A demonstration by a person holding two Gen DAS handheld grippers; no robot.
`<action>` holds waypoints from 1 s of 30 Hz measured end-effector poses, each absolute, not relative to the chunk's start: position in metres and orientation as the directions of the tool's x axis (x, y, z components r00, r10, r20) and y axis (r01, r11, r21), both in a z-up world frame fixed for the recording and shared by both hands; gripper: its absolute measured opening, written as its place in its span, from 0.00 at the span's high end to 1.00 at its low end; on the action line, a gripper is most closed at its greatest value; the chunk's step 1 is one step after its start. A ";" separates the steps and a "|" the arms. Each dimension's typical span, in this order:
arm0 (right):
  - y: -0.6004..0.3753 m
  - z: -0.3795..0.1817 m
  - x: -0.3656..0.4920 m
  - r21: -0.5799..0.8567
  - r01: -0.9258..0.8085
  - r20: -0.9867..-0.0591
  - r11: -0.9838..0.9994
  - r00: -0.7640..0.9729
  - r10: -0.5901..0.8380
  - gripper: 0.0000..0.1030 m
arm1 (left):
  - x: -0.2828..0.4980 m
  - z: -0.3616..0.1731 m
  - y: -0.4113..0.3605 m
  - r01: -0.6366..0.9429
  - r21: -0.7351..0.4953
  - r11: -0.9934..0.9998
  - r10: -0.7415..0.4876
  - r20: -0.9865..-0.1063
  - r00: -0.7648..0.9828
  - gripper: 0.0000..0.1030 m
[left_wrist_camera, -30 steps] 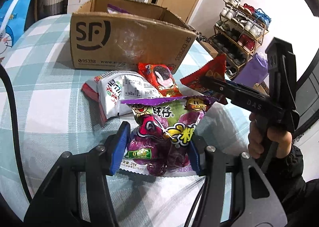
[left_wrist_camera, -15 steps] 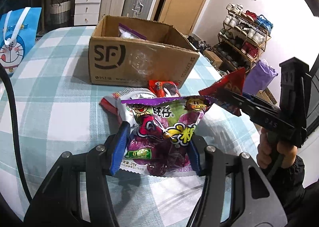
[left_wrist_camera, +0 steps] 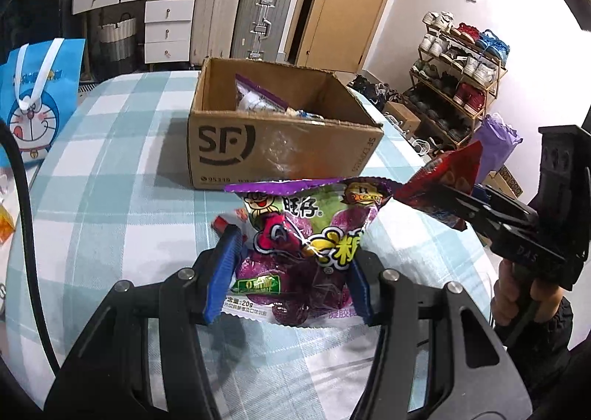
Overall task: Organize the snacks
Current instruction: 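Carry the grape candy bag and red chip bag over the box and lower them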
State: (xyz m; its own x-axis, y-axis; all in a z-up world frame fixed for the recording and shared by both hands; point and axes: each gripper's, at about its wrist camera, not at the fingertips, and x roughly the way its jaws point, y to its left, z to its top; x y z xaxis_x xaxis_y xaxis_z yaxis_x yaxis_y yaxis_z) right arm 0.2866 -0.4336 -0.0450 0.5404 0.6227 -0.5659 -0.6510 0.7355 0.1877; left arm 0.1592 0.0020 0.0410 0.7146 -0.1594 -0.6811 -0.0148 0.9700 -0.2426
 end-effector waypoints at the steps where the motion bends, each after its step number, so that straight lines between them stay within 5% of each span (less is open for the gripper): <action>1: -0.433 -0.043 0.286 0.186 -0.652 -0.563 0.735 0.543 0.623 0.49 | 0.161 0.043 0.004 -0.011 -0.252 0.968 -0.169 -0.678 0.715 0.50; 30: -0.398 -0.010 0.335 0.214 -0.614 -0.515 0.760 0.590 0.622 0.49 | 0.233 0.086 0.032 -0.004 -0.196 0.981 -0.127 -0.647 0.752 0.50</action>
State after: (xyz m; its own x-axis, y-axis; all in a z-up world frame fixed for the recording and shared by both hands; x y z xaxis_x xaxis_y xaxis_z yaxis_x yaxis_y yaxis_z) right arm 0.3350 -0.3982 -0.0096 0.5904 0.6218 -0.5145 -0.6139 0.7599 0.2140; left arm 0.2331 0.0316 0.0859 0.7517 -0.1267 -0.6473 -0.0036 0.9806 -0.1961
